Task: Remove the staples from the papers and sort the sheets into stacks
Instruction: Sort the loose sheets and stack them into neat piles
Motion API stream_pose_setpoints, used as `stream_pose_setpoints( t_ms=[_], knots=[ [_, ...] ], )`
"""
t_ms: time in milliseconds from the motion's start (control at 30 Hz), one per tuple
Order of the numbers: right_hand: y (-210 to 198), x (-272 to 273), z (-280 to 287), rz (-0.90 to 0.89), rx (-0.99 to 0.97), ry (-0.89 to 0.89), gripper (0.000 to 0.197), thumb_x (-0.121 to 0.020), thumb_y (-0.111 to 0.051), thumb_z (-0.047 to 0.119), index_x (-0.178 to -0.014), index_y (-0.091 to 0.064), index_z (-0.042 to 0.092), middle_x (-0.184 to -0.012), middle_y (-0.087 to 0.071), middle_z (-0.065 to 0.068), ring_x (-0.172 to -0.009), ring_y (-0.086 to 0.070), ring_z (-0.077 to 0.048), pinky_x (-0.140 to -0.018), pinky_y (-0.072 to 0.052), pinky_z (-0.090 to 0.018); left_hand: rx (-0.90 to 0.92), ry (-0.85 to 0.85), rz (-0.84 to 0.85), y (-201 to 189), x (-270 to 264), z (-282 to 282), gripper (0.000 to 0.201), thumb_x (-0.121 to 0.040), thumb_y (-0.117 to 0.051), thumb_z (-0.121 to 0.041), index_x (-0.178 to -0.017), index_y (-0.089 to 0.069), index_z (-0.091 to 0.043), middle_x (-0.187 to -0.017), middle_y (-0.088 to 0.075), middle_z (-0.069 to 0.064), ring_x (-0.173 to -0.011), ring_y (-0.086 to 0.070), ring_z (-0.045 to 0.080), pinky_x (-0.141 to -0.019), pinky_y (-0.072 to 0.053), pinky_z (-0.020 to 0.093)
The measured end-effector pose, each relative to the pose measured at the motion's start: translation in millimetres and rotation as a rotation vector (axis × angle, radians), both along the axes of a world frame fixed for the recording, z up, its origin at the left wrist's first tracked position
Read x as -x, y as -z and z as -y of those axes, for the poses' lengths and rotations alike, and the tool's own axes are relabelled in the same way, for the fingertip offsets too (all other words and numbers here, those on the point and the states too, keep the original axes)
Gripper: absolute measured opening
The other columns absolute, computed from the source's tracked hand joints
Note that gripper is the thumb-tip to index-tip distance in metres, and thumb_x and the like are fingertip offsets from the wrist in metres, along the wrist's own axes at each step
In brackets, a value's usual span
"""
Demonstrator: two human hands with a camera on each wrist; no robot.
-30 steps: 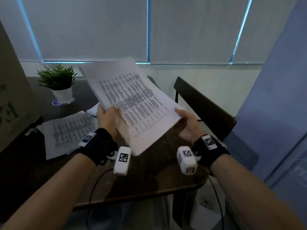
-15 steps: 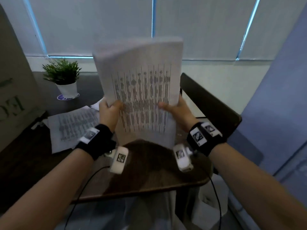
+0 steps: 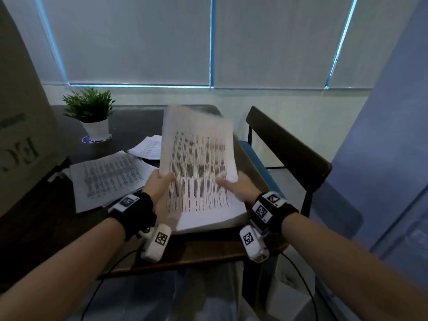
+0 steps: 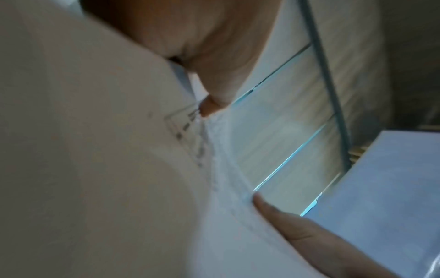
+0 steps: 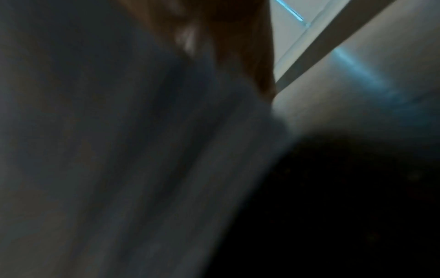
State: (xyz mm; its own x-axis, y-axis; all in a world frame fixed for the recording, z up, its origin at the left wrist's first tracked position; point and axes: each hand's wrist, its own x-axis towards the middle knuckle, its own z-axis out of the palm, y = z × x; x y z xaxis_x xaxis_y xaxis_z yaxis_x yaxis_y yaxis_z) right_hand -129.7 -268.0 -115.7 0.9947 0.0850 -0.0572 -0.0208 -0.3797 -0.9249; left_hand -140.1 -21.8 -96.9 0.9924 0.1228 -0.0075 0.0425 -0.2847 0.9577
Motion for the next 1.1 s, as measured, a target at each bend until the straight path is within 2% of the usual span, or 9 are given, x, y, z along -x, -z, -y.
stream_pose_setpoints(
  t_ms=[100,200,333,500,567,667,833,967,1100],
  knots=[
    [4.1,4.1,-4.7,-0.150,0.380,-0.053,0.051,-0.087,-0.064,0.054,-0.084,-0.062,0.003,-0.086,-0.065,-0.017,-0.069,-0.059,-0.021,-0.070,-0.047,-0.031,-0.270,0.031,-0.215,19.7,4.0,-6.3,0.025,-0.094,-0.050,-0.020,-0.092,-0.056,0.003,-0.083,-0.059,0.015,-0.072,-0.054,0.025,-0.064,-0.039,0.028],
    [0.2,5.3,-11.2,-0.206,0.528,-0.065,0.068,-0.091,-0.058,0.056,-0.110,-0.065,-0.009,-0.114,-0.066,-0.028,-0.083,-0.060,-0.028,-0.075,-0.044,-0.034,-0.445,0.067,-0.267,22.3,5.4,-10.8,0.032,-0.098,-0.047,-0.026,-0.079,-0.053,-0.001,-0.075,-0.054,0.012,-0.065,-0.050,0.024,-0.062,-0.036,0.028],
    [-18.6,12.7,-12.6,-0.251,0.719,-0.111,0.069,-0.094,-0.051,0.059,-0.123,-0.059,-0.004,-0.125,-0.063,-0.021,-0.101,-0.062,-0.030,-0.080,-0.044,-0.031,-0.556,0.148,-0.316,10.4,2.7,-13.7,0.040,-0.097,-0.047,-0.029,-0.114,-0.055,0.006,-0.107,-0.062,0.021,-0.086,-0.056,0.028,-0.071,-0.042,0.031],
    [-101.9,22.4,-14.0,-0.216,0.808,-0.222,0.038,-0.094,-0.060,0.045,-0.072,-0.055,0.015,-0.062,-0.062,0.003,-0.053,-0.056,-0.007,-0.057,-0.042,-0.020,-0.429,0.199,-0.395,-45.2,2.7,-31.9,0.038,-0.093,-0.050,-0.046,-0.075,-0.048,-0.013,-0.049,-0.044,0.003,-0.035,-0.041,0.012,-0.046,-0.030,0.021],
    [-140.2,13.6,-28.5,-0.104,0.615,-0.185,0.039,-0.092,-0.062,0.046,-0.086,-0.062,0.008,-0.073,-0.065,-0.003,-0.058,-0.060,-0.013,-0.054,-0.049,-0.023,-0.314,0.190,-0.352,-80.9,-2.8,-44.9,0.035,-0.093,-0.052,-0.045,-0.088,-0.052,-0.011,-0.077,-0.060,0.006,-0.067,-0.061,0.016,-0.064,-0.045,0.029],
    [-182.6,-0.5,-73.7,-0.082,0.261,-0.207,0.050,-0.095,-0.059,0.043,-0.125,-0.054,0.004,-0.101,-0.064,-0.011,-0.080,-0.064,-0.020,-0.060,-0.057,-0.027,-0.125,0.144,-0.300,-119.6,-12.7,-74.8,0.046,-0.095,-0.050,-0.041,-0.125,-0.043,-0.007,-0.118,-0.048,0.013,-0.115,-0.051,0.028,-0.098,-0.042,0.037],
    [-172.7,-35.8,-163.3,-0.096,0.083,-0.205,0.062,-0.096,-0.058,0.042,-0.142,-0.043,0.004,-0.126,-0.053,-0.021,-0.105,-0.060,-0.032,-0.095,-0.052,-0.038,-0.020,-0.120,-0.260,-101.2,-24.9,-142.5,0.019,-0.098,-0.047,-0.022,-0.086,-0.052,-0.009,-0.082,-0.060,0.013,-0.069,-0.054,0.023,-0.062,-0.043,0.027],
    [-121.2,-75.4,-209.9,-0.116,0.238,-0.246,0.055,-0.099,-0.053,0.039,-0.143,-0.044,0.006,-0.142,-0.045,-0.006,-0.125,-0.050,-0.027,-0.090,-0.045,-0.028,-0.157,-0.340,-0.342,-55.0,-26.9,-189.5,0.039,-0.097,-0.049,-0.009,-0.132,-0.044,0.007,-0.141,-0.041,0.025,-0.117,-0.049,0.026,-0.090,-0.040,0.035],
    [-84.1,-108.5,-240.0,-0.173,0.247,-0.203,0.055,-0.097,-0.054,0.046,-0.142,-0.048,0.015,-0.147,-0.044,0.000,-0.133,-0.045,-0.026,-0.109,-0.036,-0.037,-0.129,-0.415,-0.434,-30.9,-36.3,-200.0,0.052,-0.097,-0.049,-0.016,-0.141,-0.032,0.005,-0.145,-0.037,0.022,-0.131,-0.039,0.035,-0.102,-0.035,0.038]
  ],
)
